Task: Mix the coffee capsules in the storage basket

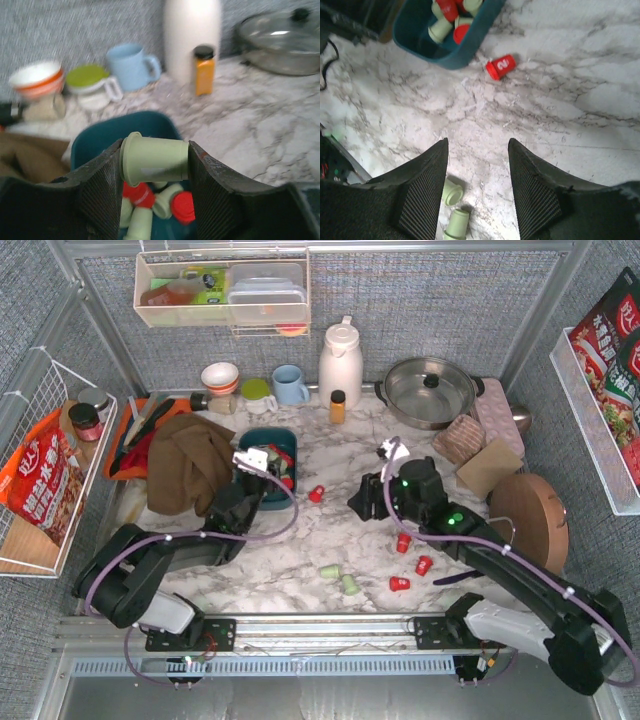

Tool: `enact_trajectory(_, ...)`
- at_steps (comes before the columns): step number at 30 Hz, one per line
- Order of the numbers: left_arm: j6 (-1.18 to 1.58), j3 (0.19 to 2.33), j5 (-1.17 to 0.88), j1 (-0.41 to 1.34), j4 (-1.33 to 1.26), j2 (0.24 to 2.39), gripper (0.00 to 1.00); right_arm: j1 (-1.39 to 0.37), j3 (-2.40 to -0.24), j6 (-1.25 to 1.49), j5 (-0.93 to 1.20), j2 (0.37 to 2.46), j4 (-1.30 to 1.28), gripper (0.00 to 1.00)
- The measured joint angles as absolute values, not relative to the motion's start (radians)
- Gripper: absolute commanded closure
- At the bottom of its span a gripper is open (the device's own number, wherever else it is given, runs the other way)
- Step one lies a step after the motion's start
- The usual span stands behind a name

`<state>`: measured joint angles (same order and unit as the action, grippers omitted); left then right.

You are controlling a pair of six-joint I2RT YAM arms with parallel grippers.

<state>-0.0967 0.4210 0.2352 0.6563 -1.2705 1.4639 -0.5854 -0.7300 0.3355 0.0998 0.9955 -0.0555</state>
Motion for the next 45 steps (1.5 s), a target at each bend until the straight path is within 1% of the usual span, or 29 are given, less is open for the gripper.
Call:
enact_trajectory(3, 0.009, 0.449, 0.29, 0.619, -1.114, 1.457, 0.72, -0.61, -0.766, 0.307, 0.123, 1.081, -0.089, 0.42)
enact_trajectory(5, 0.065, 0.464, 0.31, 0.614, -1.017, 1.459, 0.65, -0.643, -0.788, 0.278, 0.142, 1.137, -0.116, 0.4)
enact_trajectory(7, 0.108, 0.469, 0.331, 0.614, -0.944, 1.463, 0.54, -0.684, -0.805, 0.236, 0.164, 1.192, -0.141, 0.39)
enact_trajectory(9, 0.147, 0.464, 0.367, 0.611, -0.887, 1.465, 0.42, -0.725, -0.813, 0.181, 0.191, 1.241, -0.159, 0.38)
enact_trajectory(13, 0.201, 0.456, 0.419, 0.608, -0.83, 1.466, 0.19, -0.813, -0.834, 0.051, 0.238, 1.318, -0.2, 0.38)
enact_trajectory(14, 0.214, 0.456, 0.427, 0.608, -0.827, 1.466, 0.12, -0.833, -0.841, 0.018, 0.247, 1.332, -0.207, 0.38)
enact_trajectory(15, 0.22, 0.459, 0.434, 0.608, -0.818, 1.464, 0.02, -0.854, -0.852, -0.024, 0.258, 1.349, -0.22, 0.39)
enact_trajectory(22, 0.228, 0.43, 0.485, 0.608, -0.838, 1.395, 0.01, -0.96, -0.918, -0.299, 0.269, 1.458, -0.322, 0.41)
enact_trajectory(28, 0.205, 0.345, 0.569, 0.608, -0.914, 1.306, 0.01, -0.997, -0.953, -0.458, 0.239, 1.572, -0.402, 0.44)
enact_trajectory(35, 0.154, 0.298, 0.638, 0.608, -0.966, 1.257, 0.01, -1.043, -1.03, -0.538, 0.191, 1.687, -0.446, 0.48)
enact_trajectory(39, 0.131, 0.288, 0.656, 0.608, -0.981, 1.25, 0.01, -1.055, -1.076, -0.556, 0.165, 1.744, -0.468, 0.54)
enact_trajectory(45, 0.11, 0.276, 0.663, 0.608, -1.002, 1.248, 0.01, -1.061, -1.092, -0.567, 0.139, 1.756, -0.506, 0.55)
